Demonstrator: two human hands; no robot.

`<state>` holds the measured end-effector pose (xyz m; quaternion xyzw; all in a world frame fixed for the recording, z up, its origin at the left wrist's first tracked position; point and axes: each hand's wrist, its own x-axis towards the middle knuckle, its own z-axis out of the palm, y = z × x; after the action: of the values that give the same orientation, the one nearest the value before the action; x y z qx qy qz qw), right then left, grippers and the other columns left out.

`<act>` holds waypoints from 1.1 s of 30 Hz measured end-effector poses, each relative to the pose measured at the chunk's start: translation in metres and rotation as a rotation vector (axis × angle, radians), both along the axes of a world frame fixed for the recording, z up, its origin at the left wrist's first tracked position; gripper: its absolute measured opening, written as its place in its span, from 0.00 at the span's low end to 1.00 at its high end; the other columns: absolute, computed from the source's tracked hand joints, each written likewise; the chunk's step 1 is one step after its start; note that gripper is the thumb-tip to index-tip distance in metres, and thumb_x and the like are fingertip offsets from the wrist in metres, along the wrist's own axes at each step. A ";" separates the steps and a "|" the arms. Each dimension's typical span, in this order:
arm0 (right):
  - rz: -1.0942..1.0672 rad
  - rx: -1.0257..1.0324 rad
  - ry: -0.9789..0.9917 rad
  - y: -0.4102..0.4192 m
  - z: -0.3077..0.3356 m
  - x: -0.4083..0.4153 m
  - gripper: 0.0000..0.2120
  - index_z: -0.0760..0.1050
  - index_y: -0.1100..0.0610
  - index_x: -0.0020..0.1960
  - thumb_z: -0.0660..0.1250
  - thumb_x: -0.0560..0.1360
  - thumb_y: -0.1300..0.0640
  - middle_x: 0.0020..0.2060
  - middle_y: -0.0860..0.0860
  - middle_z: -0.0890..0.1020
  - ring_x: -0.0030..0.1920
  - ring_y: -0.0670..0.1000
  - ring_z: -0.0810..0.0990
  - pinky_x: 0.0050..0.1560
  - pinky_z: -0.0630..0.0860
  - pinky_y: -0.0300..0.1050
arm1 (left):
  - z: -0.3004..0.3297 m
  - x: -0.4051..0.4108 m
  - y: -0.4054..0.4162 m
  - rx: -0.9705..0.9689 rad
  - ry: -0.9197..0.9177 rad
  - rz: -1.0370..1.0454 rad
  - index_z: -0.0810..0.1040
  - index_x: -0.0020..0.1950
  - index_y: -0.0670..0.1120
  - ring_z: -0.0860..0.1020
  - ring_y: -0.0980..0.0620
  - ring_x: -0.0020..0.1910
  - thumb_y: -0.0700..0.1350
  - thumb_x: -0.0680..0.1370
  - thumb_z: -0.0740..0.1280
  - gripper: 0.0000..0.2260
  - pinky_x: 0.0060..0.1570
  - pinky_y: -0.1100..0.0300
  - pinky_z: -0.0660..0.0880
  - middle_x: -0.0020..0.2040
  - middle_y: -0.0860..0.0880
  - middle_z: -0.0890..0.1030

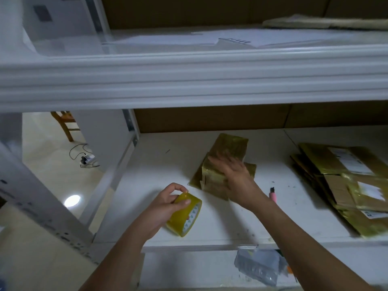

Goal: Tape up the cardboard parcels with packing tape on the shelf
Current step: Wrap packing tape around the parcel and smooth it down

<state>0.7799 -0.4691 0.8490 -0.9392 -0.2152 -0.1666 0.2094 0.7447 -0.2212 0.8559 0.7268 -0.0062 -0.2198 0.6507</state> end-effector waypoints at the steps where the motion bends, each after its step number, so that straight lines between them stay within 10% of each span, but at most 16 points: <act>1: -0.009 0.024 -0.098 0.007 0.005 -0.008 0.34 0.65 0.52 0.75 0.73 0.71 0.59 0.73 0.52 0.68 0.74 0.54 0.61 0.74 0.51 0.46 | 0.000 0.000 0.001 -0.006 -0.012 -0.026 0.74 0.56 0.47 0.81 0.46 0.45 0.42 0.76 0.71 0.10 0.43 0.56 0.76 0.45 0.45 0.84; 4: -0.044 0.224 -0.227 0.036 0.001 -0.031 0.17 0.77 0.55 0.63 0.67 0.75 0.56 0.57 0.49 0.80 0.59 0.49 0.74 0.62 0.68 0.38 | 0.001 0.001 0.003 -0.030 -0.040 -0.059 0.73 0.57 0.46 0.81 0.47 0.43 0.40 0.77 0.70 0.11 0.42 0.57 0.75 0.45 0.44 0.84; 8: -0.039 0.652 0.429 0.065 -0.018 -0.047 0.11 0.84 0.54 0.53 0.73 0.74 0.50 0.45 0.48 0.85 0.44 0.46 0.82 0.48 0.80 0.43 | 0.000 0.000 0.003 -0.035 -0.081 -0.138 0.72 0.58 0.45 0.82 0.48 0.46 0.40 0.77 0.69 0.11 0.47 0.57 0.75 0.47 0.42 0.85; 11: -0.085 0.865 0.459 0.069 -0.019 -0.047 0.04 0.85 0.59 0.43 0.76 0.71 0.58 0.40 0.52 0.85 0.42 0.49 0.83 0.46 0.78 0.39 | -0.006 0.002 0.005 -0.035 -0.118 -0.167 0.75 0.58 0.48 0.79 0.48 0.44 0.43 0.75 0.74 0.14 0.46 0.56 0.73 0.43 0.44 0.83; 17: -0.239 0.921 0.524 0.062 -0.017 -0.054 0.06 0.81 0.62 0.39 0.74 0.73 0.61 0.38 0.46 0.84 0.38 0.41 0.80 0.45 0.77 0.37 | -0.022 0.000 0.002 -0.101 -0.117 -0.113 0.73 0.66 0.53 0.76 0.49 0.41 0.43 0.65 0.80 0.31 0.42 0.62 0.73 0.40 0.41 0.77; 25: -0.422 0.776 0.377 0.054 -0.029 -0.061 0.12 0.75 0.52 0.34 0.73 0.73 0.59 0.35 0.41 0.83 0.35 0.50 0.81 0.40 0.77 0.46 | -0.025 -0.001 0.007 0.088 -0.207 -0.102 0.78 0.44 0.36 0.78 0.52 0.38 0.34 0.72 0.74 0.06 0.42 0.59 0.73 0.37 0.44 0.81; 33: -0.503 0.999 0.333 0.049 -0.037 -0.068 0.10 0.74 0.60 0.37 0.69 0.77 0.63 0.35 0.53 0.82 0.37 0.48 0.86 0.42 0.82 0.47 | -0.006 0.019 -0.010 0.458 -0.380 -0.077 0.81 0.40 0.47 0.81 0.50 0.40 0.53 0.72 0.75 0.11 0.41 0.54 0.77 0.40 0.47 0.83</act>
<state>0.7115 -0.4202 0.8115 -0.7622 0.1548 -0.1427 0.6121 0.7637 -0.2309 0.8503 0.8821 -0.1054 -0.0999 0.4481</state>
